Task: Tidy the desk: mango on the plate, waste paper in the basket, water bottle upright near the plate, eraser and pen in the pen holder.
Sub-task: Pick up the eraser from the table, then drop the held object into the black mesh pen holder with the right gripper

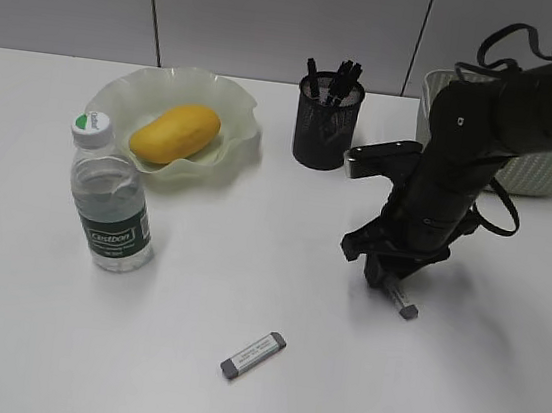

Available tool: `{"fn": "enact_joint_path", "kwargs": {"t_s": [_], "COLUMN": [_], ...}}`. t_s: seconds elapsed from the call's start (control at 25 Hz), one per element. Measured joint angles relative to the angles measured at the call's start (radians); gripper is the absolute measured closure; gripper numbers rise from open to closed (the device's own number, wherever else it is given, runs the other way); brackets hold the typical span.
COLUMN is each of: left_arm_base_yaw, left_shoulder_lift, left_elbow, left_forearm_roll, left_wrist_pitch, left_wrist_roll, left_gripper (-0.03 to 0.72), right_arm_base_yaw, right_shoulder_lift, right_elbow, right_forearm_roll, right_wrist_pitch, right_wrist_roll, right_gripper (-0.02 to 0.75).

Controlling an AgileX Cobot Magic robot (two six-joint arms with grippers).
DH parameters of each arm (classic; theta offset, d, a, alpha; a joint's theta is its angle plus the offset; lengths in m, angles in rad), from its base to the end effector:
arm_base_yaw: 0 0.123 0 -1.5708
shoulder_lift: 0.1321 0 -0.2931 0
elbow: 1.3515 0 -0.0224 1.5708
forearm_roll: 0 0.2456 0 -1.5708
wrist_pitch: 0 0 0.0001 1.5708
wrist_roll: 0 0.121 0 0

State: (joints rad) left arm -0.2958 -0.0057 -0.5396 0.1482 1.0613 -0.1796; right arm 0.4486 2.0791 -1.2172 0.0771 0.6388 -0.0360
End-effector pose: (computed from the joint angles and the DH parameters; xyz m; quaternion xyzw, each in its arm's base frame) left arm 0.0078 0.0139 0.2737 0.0442 0.8379 -0.0551 0.5412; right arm 0.3448 0.1721 0.0829 -0.2108 0.9740 0.0409 0.0717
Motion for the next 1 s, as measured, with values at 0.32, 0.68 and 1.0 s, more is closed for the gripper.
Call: {"fn": "enact_joint_path", "kwargs": {"t_s": [0.32, 0.68, 1.0], "left_arm_base_yaw": [0.000, 0.000, 0.000], "left_shoulder_lift": [0.000, 0.000, 0.000], "left_elbow": [0.000, 0.000, 0.000], "left_forearm_roll": [0.000, 0.000, 0.000], "left_wrist_pitch": [-0.001, -0.001, -0.001], "left_wrist_roll": [0.000, 0.000, 0.000], "left_gripper": [0.307, 0.322, 0.372], "right_arm_base_yaw": [0.000, 0.000, 0.000], "right_shoulder_lift": [-0.107, -0.132, 0.100], "right_elbow": [-0.012, -0.029, -0.129], "right_forearm_roll": [-0.006, -0.009, -0.041], "right_wrist_pitch": [-0.248, -1.267, -1.271], "right_wrist_roll": [0.001, 0.001, 0.001], "right_gripper": [0.574, 0.574, 0.570]}}
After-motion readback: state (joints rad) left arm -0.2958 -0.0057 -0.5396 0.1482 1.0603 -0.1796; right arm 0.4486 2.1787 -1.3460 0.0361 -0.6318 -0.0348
